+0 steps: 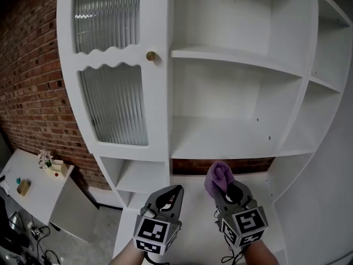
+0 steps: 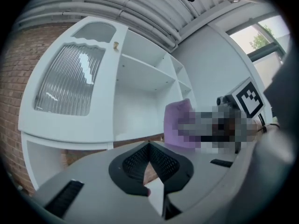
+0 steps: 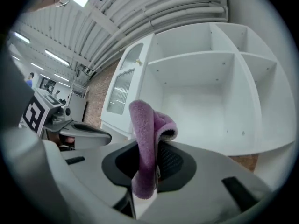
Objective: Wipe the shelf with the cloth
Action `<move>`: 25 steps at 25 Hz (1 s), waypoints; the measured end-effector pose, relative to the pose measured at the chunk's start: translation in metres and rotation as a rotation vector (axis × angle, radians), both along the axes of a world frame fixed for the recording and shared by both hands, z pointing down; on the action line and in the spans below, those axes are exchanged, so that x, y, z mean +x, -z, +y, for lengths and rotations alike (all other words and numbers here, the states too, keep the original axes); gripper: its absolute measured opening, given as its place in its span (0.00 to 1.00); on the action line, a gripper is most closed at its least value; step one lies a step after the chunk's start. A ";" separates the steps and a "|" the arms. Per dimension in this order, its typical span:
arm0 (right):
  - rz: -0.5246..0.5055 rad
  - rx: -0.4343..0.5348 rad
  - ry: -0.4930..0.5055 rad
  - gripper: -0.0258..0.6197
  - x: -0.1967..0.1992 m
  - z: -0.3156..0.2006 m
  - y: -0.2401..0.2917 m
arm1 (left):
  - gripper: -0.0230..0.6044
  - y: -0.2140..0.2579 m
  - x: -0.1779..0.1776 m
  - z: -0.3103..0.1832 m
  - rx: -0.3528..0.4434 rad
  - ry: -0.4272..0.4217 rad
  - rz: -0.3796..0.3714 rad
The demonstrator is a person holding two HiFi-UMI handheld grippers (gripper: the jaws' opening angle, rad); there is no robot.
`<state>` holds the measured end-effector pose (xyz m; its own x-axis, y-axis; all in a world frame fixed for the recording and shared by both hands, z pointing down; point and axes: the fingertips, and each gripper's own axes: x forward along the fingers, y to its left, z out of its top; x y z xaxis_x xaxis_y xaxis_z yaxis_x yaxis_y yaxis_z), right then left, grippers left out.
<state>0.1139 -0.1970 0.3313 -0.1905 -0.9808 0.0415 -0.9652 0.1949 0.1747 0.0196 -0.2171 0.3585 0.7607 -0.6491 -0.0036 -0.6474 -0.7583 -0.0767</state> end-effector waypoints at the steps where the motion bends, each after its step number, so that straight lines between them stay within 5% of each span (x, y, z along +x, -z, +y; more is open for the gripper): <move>1: 0.003 0.016 0.015 0.16 0.001 -0.007 0.014 | 0.06 0.009 0.002 -0.002 0.010 0.009 0.002; 11: 0.000 0.154 0.010 0.16 0.033 -0.113 0.140 | 0.06 0.049 0.004 -0.007 0.081 0.069 0.037; 25: -0.045 0.128 -0.006 0.16 0.008 -0.268 0.206 | 0.06 0.039 -0.018 -0.049 0.078 0.186 0.015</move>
<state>0.1224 -0.4649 0.1257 -0.1836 -0.9786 -0.0929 -0.9737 0.1680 0.1542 0.0019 -0.2660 0.3193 0.6271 -0.7759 -0.0696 -0.7774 -0.6175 -0.1201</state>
